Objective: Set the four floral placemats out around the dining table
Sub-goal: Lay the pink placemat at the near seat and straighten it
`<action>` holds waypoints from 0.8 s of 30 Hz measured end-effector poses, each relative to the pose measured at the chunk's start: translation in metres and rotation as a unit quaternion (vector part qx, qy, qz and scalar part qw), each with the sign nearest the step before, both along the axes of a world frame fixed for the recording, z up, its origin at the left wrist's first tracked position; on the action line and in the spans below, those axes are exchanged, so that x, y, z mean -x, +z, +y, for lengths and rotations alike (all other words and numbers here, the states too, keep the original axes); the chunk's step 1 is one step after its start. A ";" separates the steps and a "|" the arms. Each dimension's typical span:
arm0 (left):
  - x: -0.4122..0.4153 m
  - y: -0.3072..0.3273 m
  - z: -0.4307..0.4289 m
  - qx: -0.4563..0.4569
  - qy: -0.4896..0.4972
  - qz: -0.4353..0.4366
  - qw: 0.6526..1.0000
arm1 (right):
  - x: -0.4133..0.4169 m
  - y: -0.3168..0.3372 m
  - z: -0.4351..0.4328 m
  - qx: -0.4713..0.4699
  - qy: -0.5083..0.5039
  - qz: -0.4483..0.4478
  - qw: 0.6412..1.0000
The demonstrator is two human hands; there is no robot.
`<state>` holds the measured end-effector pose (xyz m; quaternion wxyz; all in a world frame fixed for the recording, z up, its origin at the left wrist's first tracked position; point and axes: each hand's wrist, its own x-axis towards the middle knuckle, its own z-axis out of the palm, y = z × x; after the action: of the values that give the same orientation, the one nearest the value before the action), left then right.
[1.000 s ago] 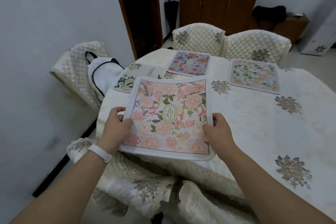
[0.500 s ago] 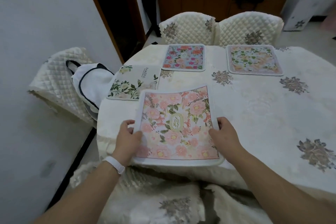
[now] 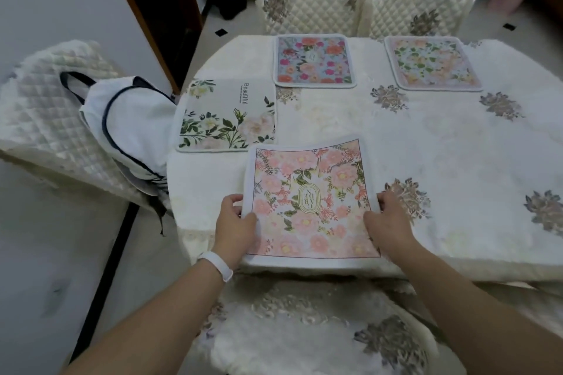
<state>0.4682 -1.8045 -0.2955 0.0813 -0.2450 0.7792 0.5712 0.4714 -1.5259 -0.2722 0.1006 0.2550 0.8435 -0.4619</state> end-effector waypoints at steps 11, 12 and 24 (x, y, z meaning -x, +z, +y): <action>0.016 -0.046 0.018 0.002 -0.033 -0.042 0.999 | 0.009 -0.042 0.018 -0.026 -0.024 -0.027 0.999; 0.016 -0.048 0.018 0.006 -0.033 -0.046 0.998 | 0.010 -0.045 0.019 -0.026 -0.020 -0.029 0.999; 0.018 -0.065 0.017 0.049 -0.049 -0.076 0.995 | 0.007 -0.077 0.047 -0.037 0.004 -0.057 0.998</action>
<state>0.4504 -1.7873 -0.3602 0.1564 -0.2527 0.8091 0.5069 0.4647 -1.4792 -0.3489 0.1411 0.2814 0.8537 -0.4149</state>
